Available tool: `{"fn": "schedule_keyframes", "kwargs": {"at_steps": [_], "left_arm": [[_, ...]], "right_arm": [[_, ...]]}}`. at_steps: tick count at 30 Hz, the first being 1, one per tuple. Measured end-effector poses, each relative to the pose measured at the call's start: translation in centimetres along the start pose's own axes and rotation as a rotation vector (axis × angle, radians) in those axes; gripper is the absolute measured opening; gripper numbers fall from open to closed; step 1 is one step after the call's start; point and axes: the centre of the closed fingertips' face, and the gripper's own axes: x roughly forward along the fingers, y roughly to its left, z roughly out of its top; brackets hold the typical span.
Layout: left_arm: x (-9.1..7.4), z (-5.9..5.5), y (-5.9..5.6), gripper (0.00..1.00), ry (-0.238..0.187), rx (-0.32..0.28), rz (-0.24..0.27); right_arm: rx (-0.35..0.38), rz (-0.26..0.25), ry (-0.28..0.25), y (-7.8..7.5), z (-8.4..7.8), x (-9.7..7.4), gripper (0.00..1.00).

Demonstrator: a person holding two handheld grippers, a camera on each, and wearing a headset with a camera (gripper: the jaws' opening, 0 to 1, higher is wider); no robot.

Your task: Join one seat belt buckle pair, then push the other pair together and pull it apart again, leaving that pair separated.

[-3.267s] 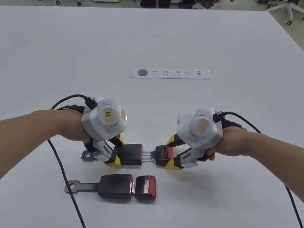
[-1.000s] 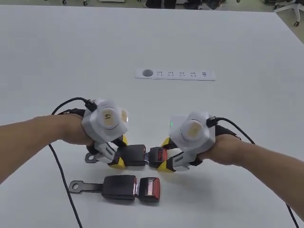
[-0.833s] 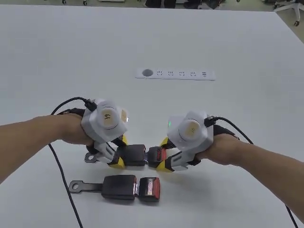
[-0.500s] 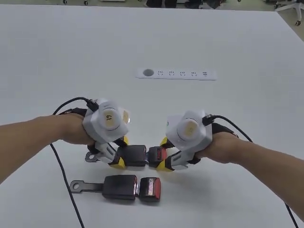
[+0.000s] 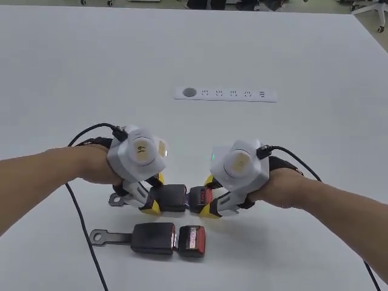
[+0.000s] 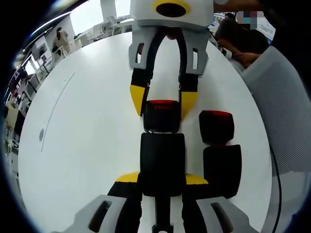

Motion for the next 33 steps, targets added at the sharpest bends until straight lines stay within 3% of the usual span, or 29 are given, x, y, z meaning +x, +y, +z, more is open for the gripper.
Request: {"fn": "schedule_keyframes", "kwargs": {"at_steps": [9,12,18,21,24,33], "left_arm": [[0.1,-0.2,0.1,0.31,-0.001,-0.014,0.004],[0.1,0.0,0.0,0.32,0.017,-0.009,0.004],[0.4,-0.6,0.5,0.32,0.038,-0.007,-0.005],[0.1,0.0,0.0,0.32,0.051,-0.007,-0.007],[0.3,-0.2,0.2,0.32,0.069,-0.006,-0.006],[0.2,-0.2,0.0,0.32,0.079,-0.006,-0.006]], "right_arm": [[-0.021,0.005,0.010,0.1,0.0,-0.2,0.30],[-0.029,0.009,0.017,0.1,-0.1,-0.2,0.30],[-0.029,0.011,0.044,-0.1,-1.1,-0.9,0.30],[-0.024,0.014,0.049,-0.2,-1.5,-1.1,0.31],[-0.018,0.015,0.043,-0.3,-1.6,-1.1,0.31],[-0.038,0.022,0.047,-0.4,-1.9,-1.2,0.31]]}}
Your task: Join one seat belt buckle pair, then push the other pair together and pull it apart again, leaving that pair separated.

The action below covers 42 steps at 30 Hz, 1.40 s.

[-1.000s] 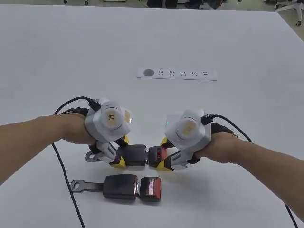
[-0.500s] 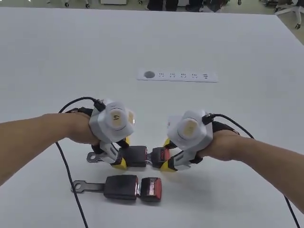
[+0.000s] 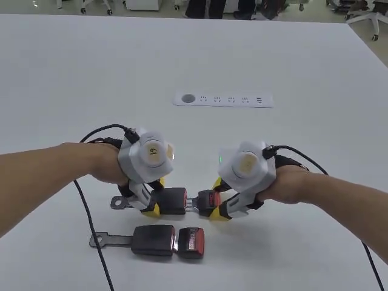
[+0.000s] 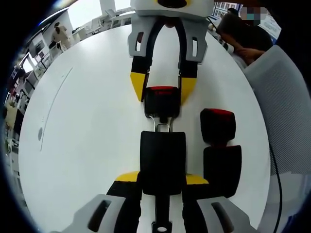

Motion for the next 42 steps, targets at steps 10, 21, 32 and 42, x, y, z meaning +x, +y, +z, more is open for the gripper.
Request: {"fn": "schedule_keyframes", "kwargs": {"at_steps": [10,21,32,42], "left_arm": [[0.1,-0.2,0.2,0.32,-0.002,-0.002,0.001],[0.0,-0.1,0.2,0.33,-0.002,-0.001,0.003],[0.1,-0.3,0.3,0.33,0.004,-0.001,0.005],[0.0,0.0,0.1,0.33,0.004,0.001,0.004]], "right_arm": [[0.007,0.001,0.009,0.1,-1.0,-0.6,0.31],[0.019,-0.007,0.008,-0.1,-2.1,-1.5,0.31],[0.029,-0.006,0.017,-0.2,-3.7,-2.3,0.32],[0.038,-0.007,0.024,-0.3,-4.6,-2.9,0.32]]}}
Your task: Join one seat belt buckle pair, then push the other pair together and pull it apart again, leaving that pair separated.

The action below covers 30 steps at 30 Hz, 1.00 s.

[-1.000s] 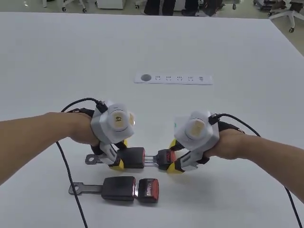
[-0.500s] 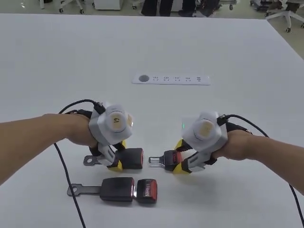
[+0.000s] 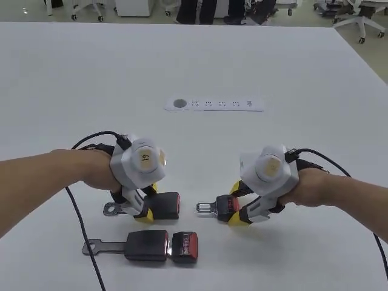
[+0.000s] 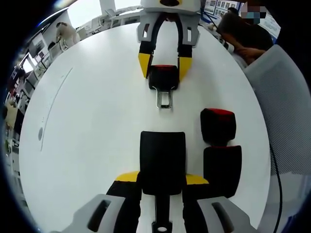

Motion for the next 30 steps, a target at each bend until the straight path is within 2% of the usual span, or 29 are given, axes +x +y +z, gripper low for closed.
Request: {"fn": "schedule_keyframes", "kwargs": {"at_steps": [5,7,18,23,27,30], "left_arm": [[-0.26,0.34,-0.35,0.33,0.000,0.004,0.000],[0.11,-0.15,0.20,0.33,-0.001,0.006,0.001],[0.09,-0.12,0.09,0.33,-0.014,0.012,0.003],[0.11,-0.21,0.23,0.33,-0.024,0.006,0.007],[-0.25,0.28,-0.34,0.33,-0.024,0.016,0.010],[-0.10,0.03,-0.05,0.34,-0.025,0.022,0.013]], "right_arm": [[0.001,-0.002,0.002,0.11,-0.24,-0.15,0.32],[0.005,-0.004,0.001,0.14,-0.32,-0.23,0.32],[-0.006,-0.007,-0.008,0.12,-0.46,-0.41,0.33],[-0.011,-0.018,-0.009,-0.17,-0.42,-0.41,0.35],[-0.019,-0.026,-0.005,-0.22,-0.40,-0.54,0.37],[-0.026,-0.038,0.001,-0.40,-0.48,-0.70,0.37]]}}
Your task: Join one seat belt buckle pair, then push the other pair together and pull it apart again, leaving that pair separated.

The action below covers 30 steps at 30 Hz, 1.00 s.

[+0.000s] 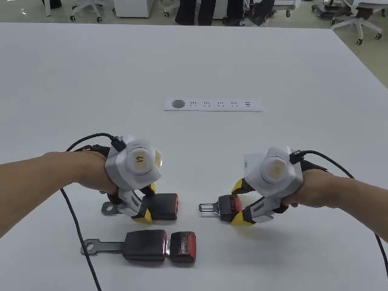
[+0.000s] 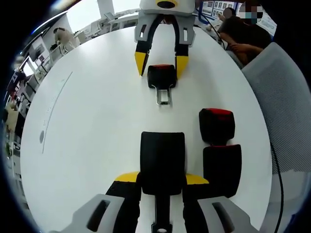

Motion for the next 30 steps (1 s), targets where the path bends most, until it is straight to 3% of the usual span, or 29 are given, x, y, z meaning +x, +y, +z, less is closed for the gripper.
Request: {"fn": "schedule_keyframes", "kwargs": {"at_steps": [5,8,12,17,21,24,30], "left_arm": [[0.2,-0.3,0.4,0.35,-0.002,-0.005,0.009],[-0.2,0.0,0.0,0.35,0.003,-0.006,0.012],[-0.5,-0.7,0.1,0.36,0.010,-0.008,0.015],[-1.4,-0.8,0.0,0.38,-0.017,-0.044,0.032],[-1.8,-1.2,0.0,0.41,-0.056,-0.107,0.033],[-2.1,-2.0,0.2,0.43,-0.077,-0.147,0.043],[-3.2,-2.5,-0.6,0.46,-0.123,-0.212,0.058]], "right_arm": [[-0.001,-0.014,-0.001,-0.1,-0.1,-0.6,0.40],[-0.001,-0.014,-0.004,-0.2,-0.1,-0.8,0.42],[-0.005,-0.013,-0.001,0.2,-0.2,-1.2,0.44],[-0.008,-0.012,-0.001,0.3,-0.3,-1.3,0.48],[-0.006,-0.014,-0.004,0.5,-0.5,-1.6,0.51],[-0.007,-0.016,-0.005,0.8,-0.6,-1.9,0.53],[0.006,-0.022,-0.009,1.4,-0.9,-2.5,0.57]]}}
